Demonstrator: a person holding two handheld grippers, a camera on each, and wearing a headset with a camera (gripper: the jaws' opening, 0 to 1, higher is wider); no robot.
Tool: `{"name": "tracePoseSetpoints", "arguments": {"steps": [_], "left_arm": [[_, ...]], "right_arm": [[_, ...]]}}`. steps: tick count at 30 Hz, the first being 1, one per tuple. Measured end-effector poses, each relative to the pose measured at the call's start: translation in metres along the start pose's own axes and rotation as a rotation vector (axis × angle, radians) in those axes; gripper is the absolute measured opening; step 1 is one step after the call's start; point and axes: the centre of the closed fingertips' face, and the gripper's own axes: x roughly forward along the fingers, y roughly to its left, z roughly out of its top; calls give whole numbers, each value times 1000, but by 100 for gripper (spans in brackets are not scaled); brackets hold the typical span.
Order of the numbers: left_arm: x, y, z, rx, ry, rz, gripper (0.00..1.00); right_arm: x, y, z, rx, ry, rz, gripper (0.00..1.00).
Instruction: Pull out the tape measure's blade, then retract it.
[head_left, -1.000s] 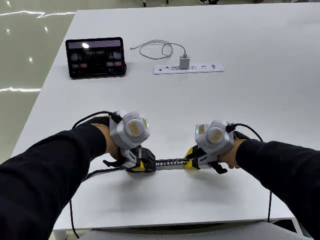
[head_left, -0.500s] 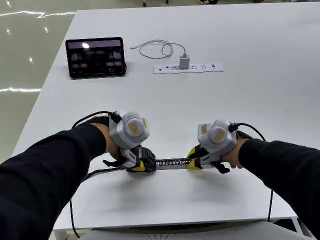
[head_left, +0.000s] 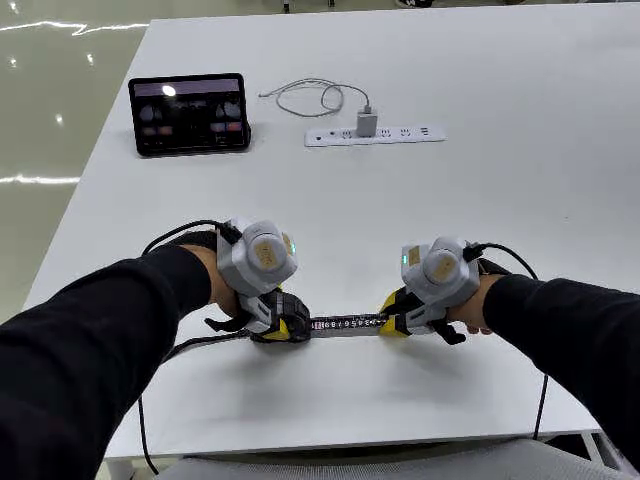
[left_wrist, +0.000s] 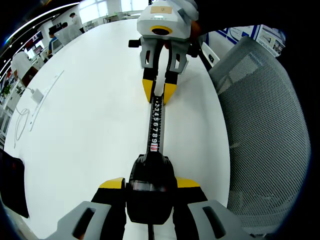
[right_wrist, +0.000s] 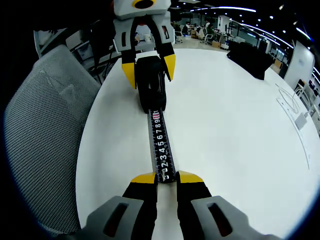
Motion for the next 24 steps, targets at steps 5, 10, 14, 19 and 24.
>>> {"name": "tracePoseSetpoints", "arguments": {"steps": [5, 10, 14, 19, 24], "left_arm": [[0, 0, 0, 0, -2, 1, 32], [0, 0, 0, 0, -2, 4, 32], [0, 0, 0, 0, -3, 4, 32], [0, 0, 0, 0, -4, 3, 32], [0, 0, 1, -2, -3, 0, 32]], "right_arm": [[-2, 0, -2, 2, 1, -3, 9], [-3, -1, -4, 0, 3, -5, 9], [-5, -2, -6, 3, 4, -8, 9], [-5, -2, -8, 8, 2, -10, 9], [-8, -2, -10, 3, 3, -9, 9]]}}
